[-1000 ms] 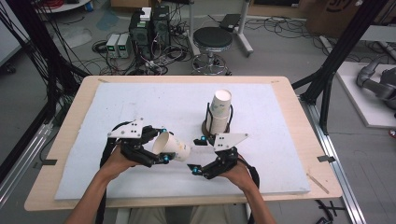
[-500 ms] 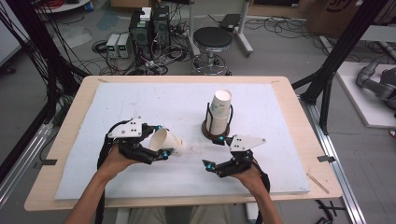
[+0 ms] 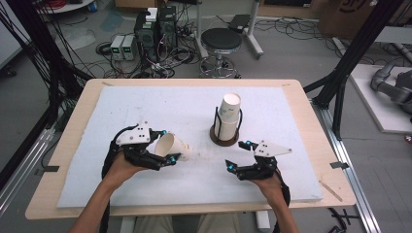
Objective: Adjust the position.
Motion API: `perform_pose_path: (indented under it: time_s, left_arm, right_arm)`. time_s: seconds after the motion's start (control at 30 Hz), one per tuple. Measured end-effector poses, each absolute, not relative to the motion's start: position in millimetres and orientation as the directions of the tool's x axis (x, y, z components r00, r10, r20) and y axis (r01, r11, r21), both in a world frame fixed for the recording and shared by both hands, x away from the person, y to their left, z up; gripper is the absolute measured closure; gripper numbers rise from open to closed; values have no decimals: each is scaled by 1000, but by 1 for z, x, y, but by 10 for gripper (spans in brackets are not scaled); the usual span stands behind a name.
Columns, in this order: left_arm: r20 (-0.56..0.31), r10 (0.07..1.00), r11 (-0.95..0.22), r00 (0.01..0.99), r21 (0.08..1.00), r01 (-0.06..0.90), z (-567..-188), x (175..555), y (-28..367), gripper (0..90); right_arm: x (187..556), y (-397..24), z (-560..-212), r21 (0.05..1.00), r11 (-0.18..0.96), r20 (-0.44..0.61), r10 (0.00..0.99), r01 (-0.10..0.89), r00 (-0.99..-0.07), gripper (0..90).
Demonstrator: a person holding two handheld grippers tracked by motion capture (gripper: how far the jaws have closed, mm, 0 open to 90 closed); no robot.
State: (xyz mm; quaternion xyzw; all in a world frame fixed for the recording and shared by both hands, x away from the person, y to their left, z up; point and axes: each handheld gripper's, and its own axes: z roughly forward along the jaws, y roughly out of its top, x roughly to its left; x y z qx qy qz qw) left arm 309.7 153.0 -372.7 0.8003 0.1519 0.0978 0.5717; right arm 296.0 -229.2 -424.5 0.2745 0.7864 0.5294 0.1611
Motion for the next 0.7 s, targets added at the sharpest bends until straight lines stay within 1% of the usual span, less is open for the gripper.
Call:
perform_pose_path:
  time_s: [0.03,0.1,0.17,0.2,0.3,0.47,0.7]
  left_arm:
    - [-17,355,-300,935,945,131,-373,310,153,294]
    - [-16,354,-307,935,942,132,-374,310,152,294]
    - [-15,357,-311,934,941,134,-374,310,152,294]
    - [-17,360,-319,933,937,140,-375,310,153,294]
    - [-14,367,-329,930,933,144,-376,310,153,294]
    - [-7,385,-359,923,920,157,-375,311,157,294]
    - [-7,398,-380,917,909,172,-374,312,160,294]
  right_arm:
    - [296,-229,-424,921,289,37,602,261,-797,157]
    - [295,-238,-428,918,278,42,644,284,-764,158]
    - [295,-241,-429,918,270,46,656,291,-754,158]
    - [295,-247,-432,916,259,47,687,305,-725,158]
    - [296,-254,-436,916,247,51,710,317,-702,158]
    - [296,-261,-440,914,232,57,736,331,-674,158]
    - [296,-261,-443,907,244,41,760,343,-649,158]
